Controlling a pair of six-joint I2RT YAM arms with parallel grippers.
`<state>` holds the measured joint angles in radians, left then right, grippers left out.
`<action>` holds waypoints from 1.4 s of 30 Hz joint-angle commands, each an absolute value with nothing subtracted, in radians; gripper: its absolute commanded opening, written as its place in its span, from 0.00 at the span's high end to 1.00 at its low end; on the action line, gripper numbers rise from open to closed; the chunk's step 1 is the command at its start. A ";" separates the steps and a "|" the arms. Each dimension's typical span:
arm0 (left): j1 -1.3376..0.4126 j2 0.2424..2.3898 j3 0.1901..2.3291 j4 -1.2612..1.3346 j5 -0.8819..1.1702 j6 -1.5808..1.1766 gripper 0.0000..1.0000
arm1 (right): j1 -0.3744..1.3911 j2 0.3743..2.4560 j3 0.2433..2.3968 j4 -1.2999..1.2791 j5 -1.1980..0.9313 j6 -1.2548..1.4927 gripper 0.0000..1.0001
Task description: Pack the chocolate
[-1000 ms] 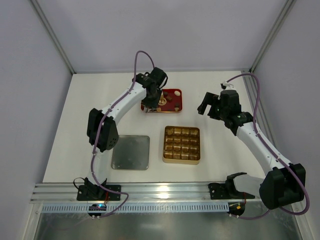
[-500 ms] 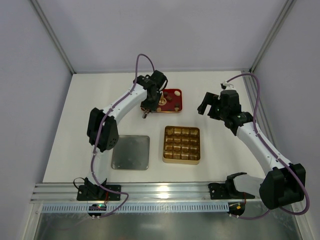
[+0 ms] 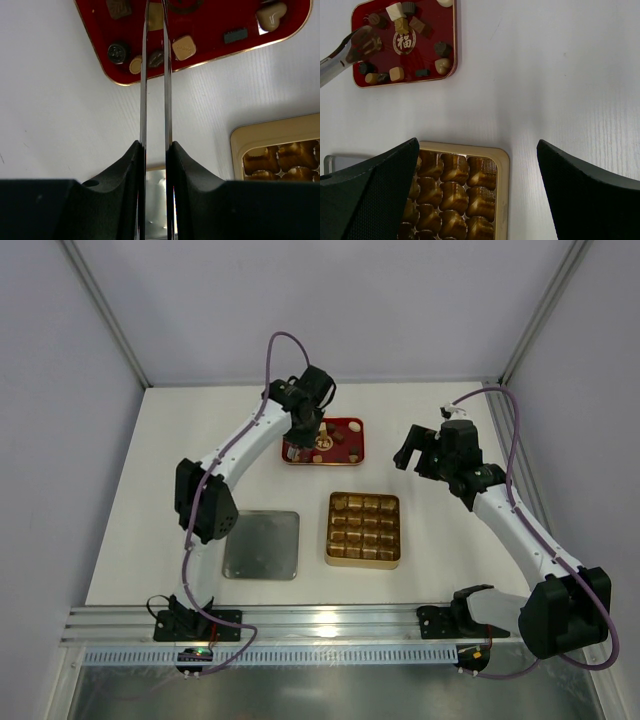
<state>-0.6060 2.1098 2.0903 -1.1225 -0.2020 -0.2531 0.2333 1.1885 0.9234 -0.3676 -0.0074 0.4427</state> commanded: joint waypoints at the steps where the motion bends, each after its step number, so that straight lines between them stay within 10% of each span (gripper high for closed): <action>1: -0.600 2.085 2.152 -1.147 -0.213 -0.242 0.75 | 0.235 1.173 0.943 -0.345 -0.009 0.433 0.00; 42: -1.002 1.761 1.815 -1.109 -0.137 -0.443 0.72 | 0.233 1.170 0.945 -0.364 0.026 0.437 0.00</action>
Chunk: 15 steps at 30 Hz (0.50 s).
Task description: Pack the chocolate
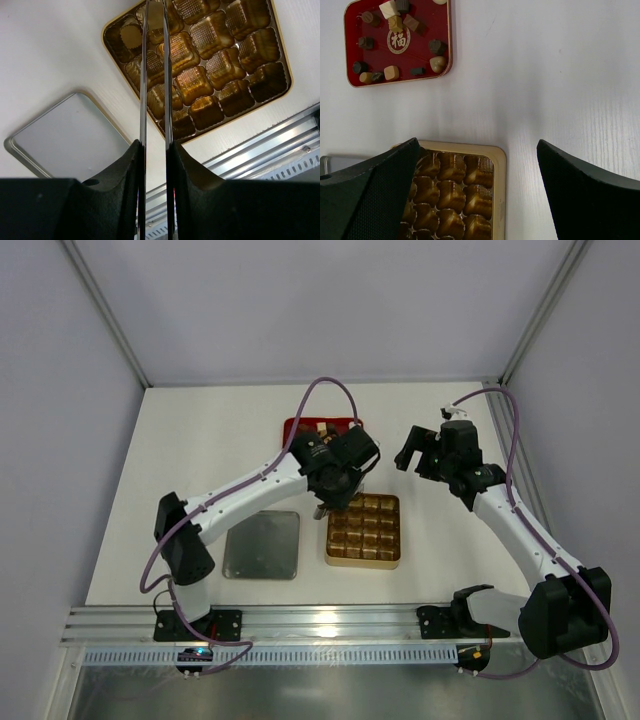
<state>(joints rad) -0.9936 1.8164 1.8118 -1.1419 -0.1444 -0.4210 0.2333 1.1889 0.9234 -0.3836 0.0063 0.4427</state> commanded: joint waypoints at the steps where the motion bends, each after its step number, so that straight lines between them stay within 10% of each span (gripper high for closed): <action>1: -1.008 1.761 1.815 -1.111 -0.137 -0.445 0.72 | 0.233 1.172 0.943 -0.362 0.026 0.437 0.00; 15: -1.022 1.756 1.784 -1.112 -0.146 -0.449 0.62 | 0.233 1.175 0.946 -0.360 0.023 0.437 0.00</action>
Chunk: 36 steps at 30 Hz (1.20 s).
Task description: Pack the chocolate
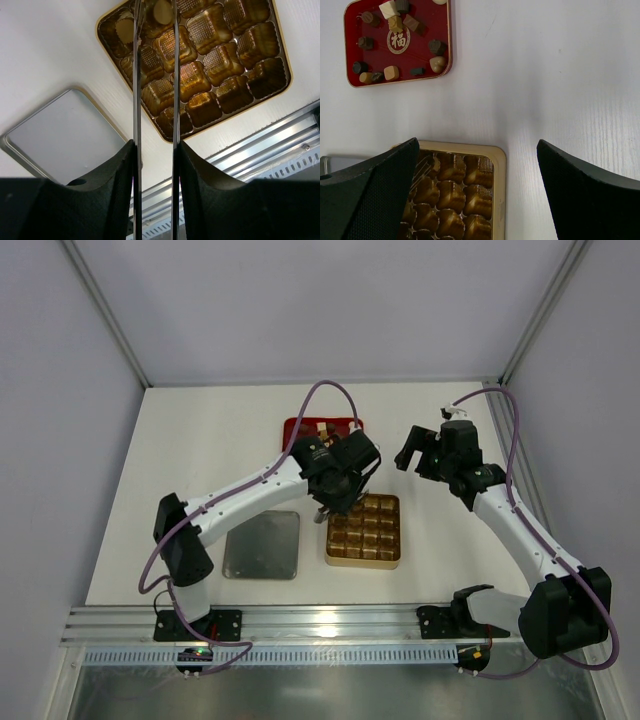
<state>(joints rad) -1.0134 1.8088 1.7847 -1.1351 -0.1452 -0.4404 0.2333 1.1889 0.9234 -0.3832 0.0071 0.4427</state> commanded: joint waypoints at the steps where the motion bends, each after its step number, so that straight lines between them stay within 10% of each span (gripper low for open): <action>1: -1.022 1.755 1.784 -1.114 -0.146 -0.449 0.59 | 0.233 1.175 0.945 -0.362 0.025 0.436 0.00; 36: -0.566 2.088 2.187 -1.130 -0.235 -0.288 0.58 | 0.233 1.180 0.959 -0.367 0.014 0.420 0.00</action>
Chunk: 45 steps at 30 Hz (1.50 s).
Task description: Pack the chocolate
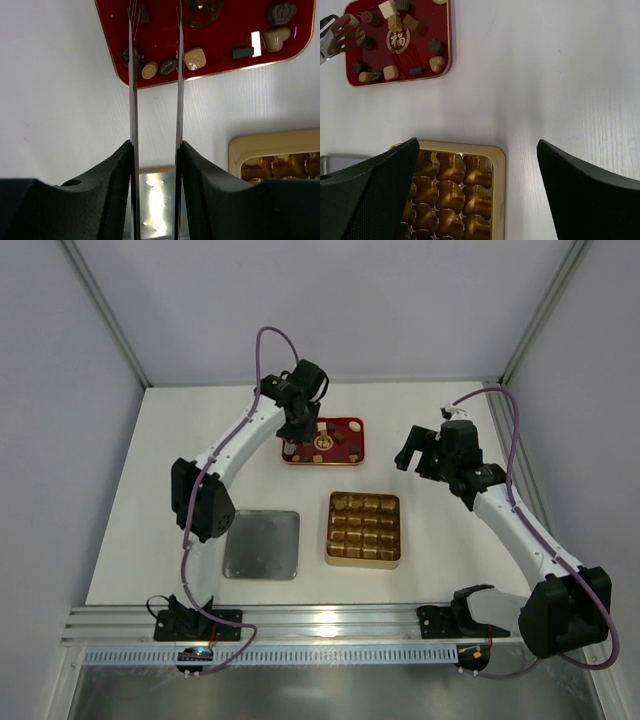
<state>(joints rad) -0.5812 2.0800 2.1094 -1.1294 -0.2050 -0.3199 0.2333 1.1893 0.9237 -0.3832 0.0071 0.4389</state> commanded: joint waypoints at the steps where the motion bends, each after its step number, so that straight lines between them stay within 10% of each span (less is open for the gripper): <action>1: -0.558 2.097 2.195 -1.135 -0.233 -0.288 0.58 | 0.233 1.178 0.957 -0.370 0.014 0.419 0.00; 45: -0.515 2.148 2.086 -1.092 -0.204 -0.282 0.65 | 0.233 1.181 0.943 -0.364 0.012 0.426 0.00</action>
<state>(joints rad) -0.5220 2.1647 2.0769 -1.1069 -0.2115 -0.2977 0.2333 1.1893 0.9237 -0.3836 0.0063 0.4282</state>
